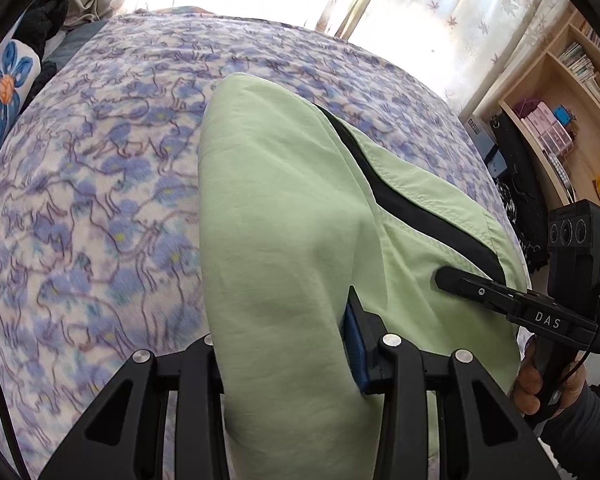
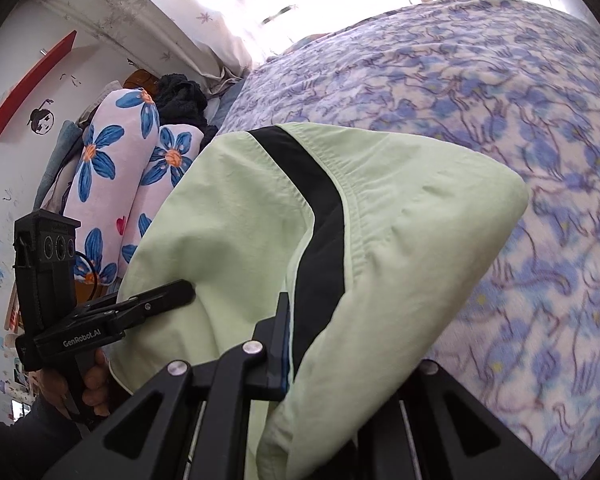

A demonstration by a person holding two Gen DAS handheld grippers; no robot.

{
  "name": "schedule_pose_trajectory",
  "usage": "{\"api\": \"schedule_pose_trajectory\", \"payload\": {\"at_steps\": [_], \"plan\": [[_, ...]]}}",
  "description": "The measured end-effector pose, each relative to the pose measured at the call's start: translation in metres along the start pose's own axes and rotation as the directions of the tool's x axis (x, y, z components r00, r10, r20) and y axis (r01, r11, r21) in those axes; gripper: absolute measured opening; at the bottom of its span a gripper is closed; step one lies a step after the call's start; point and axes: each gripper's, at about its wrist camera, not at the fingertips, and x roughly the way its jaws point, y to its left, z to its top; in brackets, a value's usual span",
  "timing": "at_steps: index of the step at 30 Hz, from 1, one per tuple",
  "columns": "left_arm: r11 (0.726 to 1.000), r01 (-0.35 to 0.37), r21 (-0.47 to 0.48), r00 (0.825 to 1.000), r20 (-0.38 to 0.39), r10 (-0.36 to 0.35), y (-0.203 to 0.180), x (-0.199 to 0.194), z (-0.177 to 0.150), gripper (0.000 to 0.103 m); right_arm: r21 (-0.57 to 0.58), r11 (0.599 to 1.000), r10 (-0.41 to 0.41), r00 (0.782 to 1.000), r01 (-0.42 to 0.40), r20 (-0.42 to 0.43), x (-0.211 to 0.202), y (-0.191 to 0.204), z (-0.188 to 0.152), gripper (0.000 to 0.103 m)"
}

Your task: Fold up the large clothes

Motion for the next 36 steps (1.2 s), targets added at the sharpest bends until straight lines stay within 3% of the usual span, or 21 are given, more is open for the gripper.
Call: {"api": "schedule_pose_trajectory", "payload": {"at_steps": [6, 13, 18, 21, 22, 23, 26, 28, 30, 33, 34, 35, 36], "plan": [[1.0, 0.007, -0.001, 0.998, 0.058, -0.007, 0.049, 0.031, 0.035, 0.036, -0.038, 0.999, -0.005, 1.0, 0.006, 0.026, 0.045, 0.006, 0.037, 0.009], [0.999, -0.026, 0.042, 0.996, 0.09, 0.022, 0.08, 0.071, 0.07, 0.036, -0.06, 0.998, -0.015, 0.998, 0.019, 0.056, 0.101, -0.003, 0.074, 0.009], [0.997, -0.061, 0.042, 0.996, 0.063, 0.058, 0.115, 0.113, 0.073, 0.038, -0.078, 0.996, -0.032, 0.998, 0.036, 0.051, 0.141, -0.018, 0.081, 0.01], [0.993, -0.116, 0.006, 0.993, -0.023, 0.116, 0.14, 0.151, 0.062, 0.054, -0.032, 0.994, -0.11, 0.993, 0.108, -0.049, 0.181, -0.045, 0.076, 0.023], [0.992, -0.127, -0.017, 0.992, -0.016, 0.127, 0.149, 0.157, 0.056, 0.065, -0.02, 0.99, -0.143, 0.986, 0.142, -0.08, 0.19, -0.054, 0.072, 0.039], [0.991, -0.132, -0.038, 0.991, 0.006, 0.132, 0.155, 0.157, 0.052, 0.075, -0.007, 0.986, -0.164, 0.983, 0.164, -0.085, 0.193, -0.061, 0.068, 0.041], [0.985, -0.162, -0.065, 0.985, 0.045, 0.165, 0.159, 0.151, 0.047, 0.077, 0.007, 0.988, -0.155, 0.986, 0.155, -0.058, 0.175, -0.063, 0.062, 0.043], [0.975, -0.215, -0.057, 0.973, 0.071, 0.219, 0.152, 0.142, 0.045, 0.076, -0.021, 0.982, -0.187, 0.982, 0.186, -0.035, 0.16, -0.058, 0.058, 0.043], [0.95, -0.307, -0.053, 0.941, 0.13, 0.312, 0.141, 0.123, 0.041, 0.075, -0.059, 0.969, -0.24, 0.971, 0.24, 0.01, 0.141, -0.049, 0.054, 0.043], [0.925, -0.367, -0.097, 0.893, 0.242, 0.38, 0.12, 0.085, 0.028, 0.074, -0.093, 0.917, -0.376, 0.919, 0.387, 0.119, 0.111, -0.032, 0.043, 0.043], [0.929, -0.351, -0.115, 0.889, 0.271, 0.369, 0.113, 0.075, 0.022, 0.068, -0.097, 0.913, -0.379, 0.913, 0.396, 0.154, 0.101, -0.024, 0.037, 0.043], [0.932, -0.341, -0.121, 0.89, 0.277, 0.362, 0.107, 0.068, 0.018, 0.056, -0.105, 0.918, -0.363, 0.915, 0.384, 0.175, 0.095, -0.017, 0.032, 0.042], [0.937, -0.328, -0.122, 0.898, 0.268, 0.349, 0.099, 0.068, 0.013, 0.049, -0.117, 0.922, -0.346, 0.92, 0.37, 0.185, 0.092, -0.012, 0.029, 0.04]]}}
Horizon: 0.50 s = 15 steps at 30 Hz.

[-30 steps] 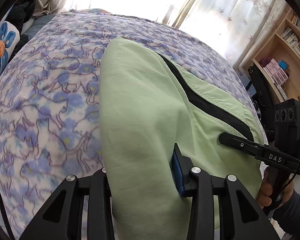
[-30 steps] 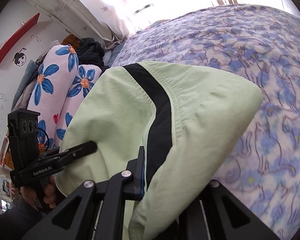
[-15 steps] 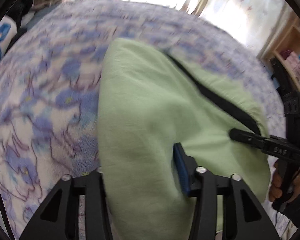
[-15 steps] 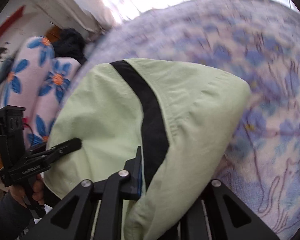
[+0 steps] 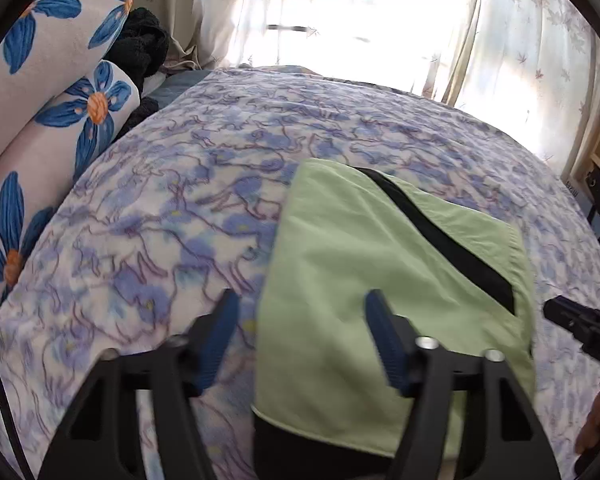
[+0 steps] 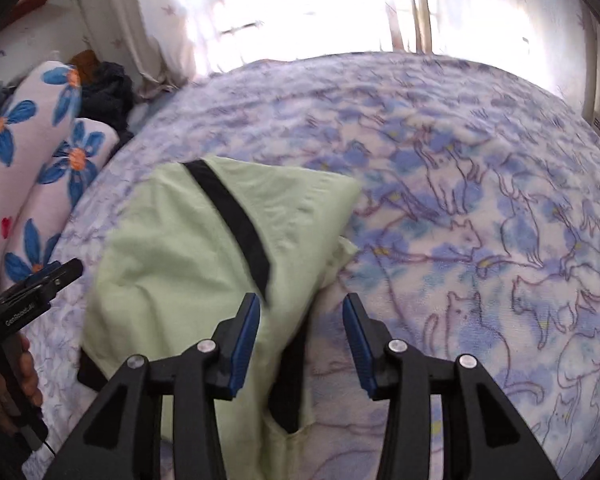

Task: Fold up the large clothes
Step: 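Lay the folded bundle flat and open both grippers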

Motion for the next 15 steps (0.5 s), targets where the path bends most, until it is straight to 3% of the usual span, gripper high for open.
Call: {"api": "schedule_pose_trajectory", "payload": {"at_steps": [2, 3, 7, 10, 13, 15], "plan": [[1.0, 0.014, 0.001, 0.999, -0.046, -0.013, -0.011, 0.003, -0.01, 0.027, -0.041, 0.998, 0.04, 0.999, -0.04, -0.015, -0.005, 0.017, -0.009, 0.026], [1.0, 0.026, 0.003, 0.997, -0.075, -0.026, -0.016, 0.009, -0.018, 0.025, -0.053, 0.997, 0.057, 0.998, -0.058, -0.023, -0.004, 0.024, -0.011, 0.023], [1.0, -0.023, 0.006, 0.985, -0.169, 0.024, -0.016, 0.035, -0.041, 0.024, -0.123, 0.992, 0.014, 0.999, -0.02, -0.053, 0.019, 0.043, -0.031, 0.022], [0.999, -0.052, -0.007, 0.982, -0.183, 0.049, -0.012, 0.043, -0.05, 0.024, -0.127, 0.99, -0.079, 0.991, 0.064, -0.11, 0.051, 0.027, -0.045, 0.0], [0.998, -0.06, 0.003, 0.981, -0.185, 0.059, -0.015, 0.042, -0.048, 0.025, -0.074, 0.997, -0.026, 0.99, 0.016, -0.138, 0.055, 0.011, -0.046, 0.0], [0.998, -0.067, 0.015, 0.979, -0.19, 0.069, -0.019, 0.04, -0.047, 0.03, -0.085, 0.996, -0.037, 0.99, 0.026, -0.133, 0.045, 0.014, -0.042, 0.0]]}}
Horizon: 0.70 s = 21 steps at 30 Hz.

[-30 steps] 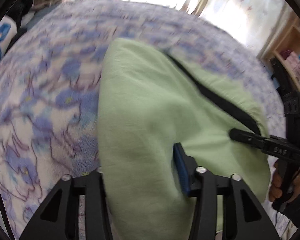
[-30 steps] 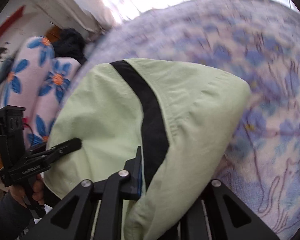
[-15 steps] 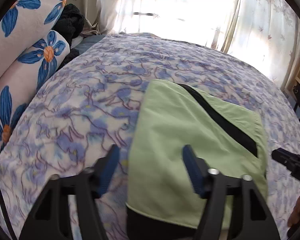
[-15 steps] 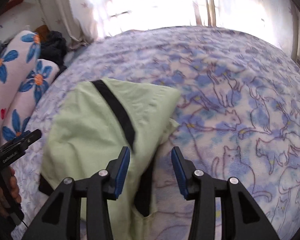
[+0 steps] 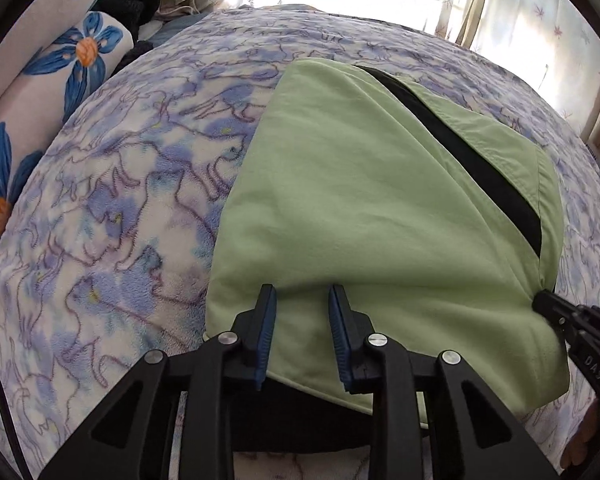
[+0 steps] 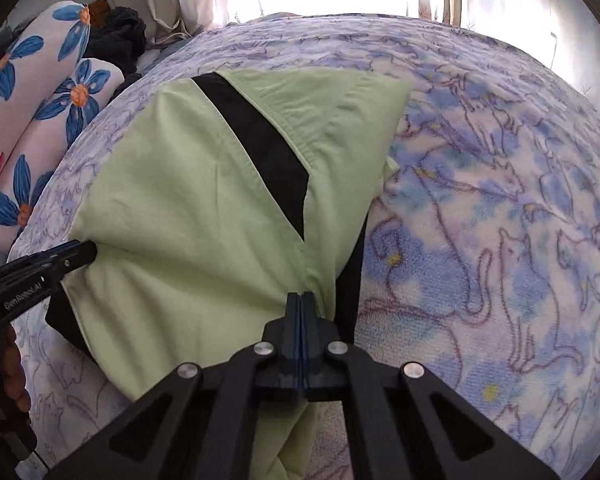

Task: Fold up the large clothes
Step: 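Lay the folded bundle flat and open both grippers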

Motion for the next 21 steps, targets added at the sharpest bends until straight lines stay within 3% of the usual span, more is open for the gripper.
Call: {"api": "schedule_pose_trajectory", "payload": {"at_steps": [2, 4, 9, 12, 21], "plan": [[1.0, 0.022, -0.007, 1.0, -0.018, -0.022, -0.004, -0.007, -0.001, 0.054, 0.008, 1.0, 0.002, 1.0, -0.002, 0.002, -0.009, 0.0, 0.0, 0.0], [0.999, 0.035, -0.032, 0.999, -0.023, -0.036, -0.007, -0.018, -0.003, 0.067, 0.027, 1.0, 0.009, 1.0, -0.009, 0.001, -0.02, -0.002, -0.002, 0.002], [0.996, 0.072, -0.045, 0.997, -0.033, -0.073, -0.022, -0.052, -0.012, 0.069, 0.056, 0.998, 0.013, 1.0, -0.013, 0.002, -0.054, -0.006, -0.01, 0.002], [0.994, 0.093, -0.049, 0.994, -0.047, -0.095, -0.028, -0.072, -0.018, 0.078, 0.058, 0.998, 0.002, 1.0, -0.003, 0.003, -0.077, -0.006, -0.017, 0.002], [0.991, 0.137, -0.008, 0.989, -0.055, -0.137, -0.057, -0.155, -0.032, 0.08, 0.129, 0.992, 0.012, 1.0, -0.01, -0.017, -0.153, -0.013, -0.034, 0.003]]}}
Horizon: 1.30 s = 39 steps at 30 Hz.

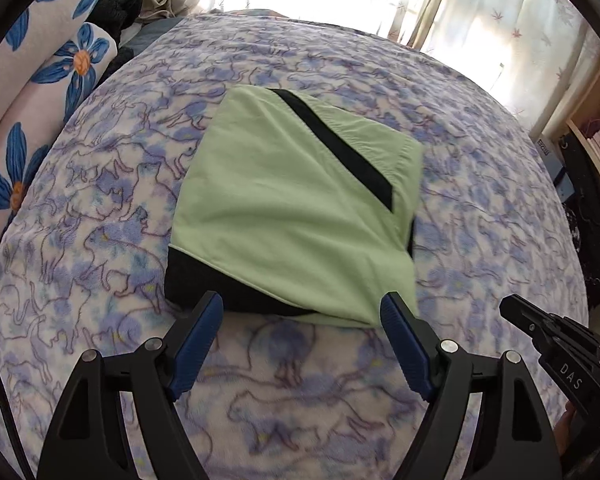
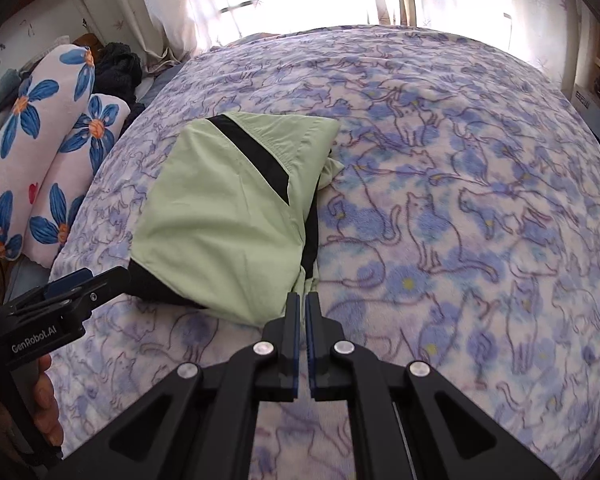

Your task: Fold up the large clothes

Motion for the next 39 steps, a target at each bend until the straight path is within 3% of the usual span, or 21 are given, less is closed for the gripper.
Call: {"api": "schedule_pose_trajectory", "payload": {"at_steps": [10, 12, 14, 20, 28, 31, 39], "plan": [[0.999, -0.021, 0.045, 1.0, 0.003, 0.021, -0.048, -0.094, -0.027, 0.08, -0.028, 1.0, 0.002, 1.0, -0.002, -0.005, -0.101, -0.017, -0.021, 0.004], [0.999, -0.02, 0.048, 1.0, 0.006, 0.02, -0.061, -0.114, -0.038, 0.08, -0.012, 1.0, 0.008, 1.0, -0.008, -0.015, -0.122, -0.026, -0.028, 0.012], [0.998, -0.031, 0.05, 1.0, 0.007, 0.03, -0.071, -0.131, -0.05, 0.082, 0.005, 1.0, 0.024, 0.999, -0.024, -0.021, -0.146, -0.036, -0.038, 0.03], [0.998, -0.032, 0.053, 0.999, 0.005, 0.032, -0.104, -0.188, -0.098, 0.086, -0.022, 1.0, 0.018, 1.0, -0.018, -0.014, -0.212, -0.062, -0.076, 0.034], [0.994, -0.076, 0.082, 0.997, 0.026, 0.074, -0.152, -0.229, -0.17, 0.086, -0.046, 0.999, -0.016, 0.999, 0.013, -0.052, -0.247, -0.089, -0.143, 0.036], [0.991, -0.089, 0.096, 0.996, 0.032, 0.087, -0.167, -0.233, -0.195, 0.086, -0.01, 1.0, -0.015, 0.997, 0.014, -0.07, -0.251, -0.1, -0.166, 0.047], [0.991, -0.07, 0.114, 0.997, 0.024, 0.068, -0.206, -0.247, -0.232, 0.086, 0.064, 0.998, -0.019, 0.998, 0.024, -0.063, -0.273, -0.113, -0.196, 0.049]]}}
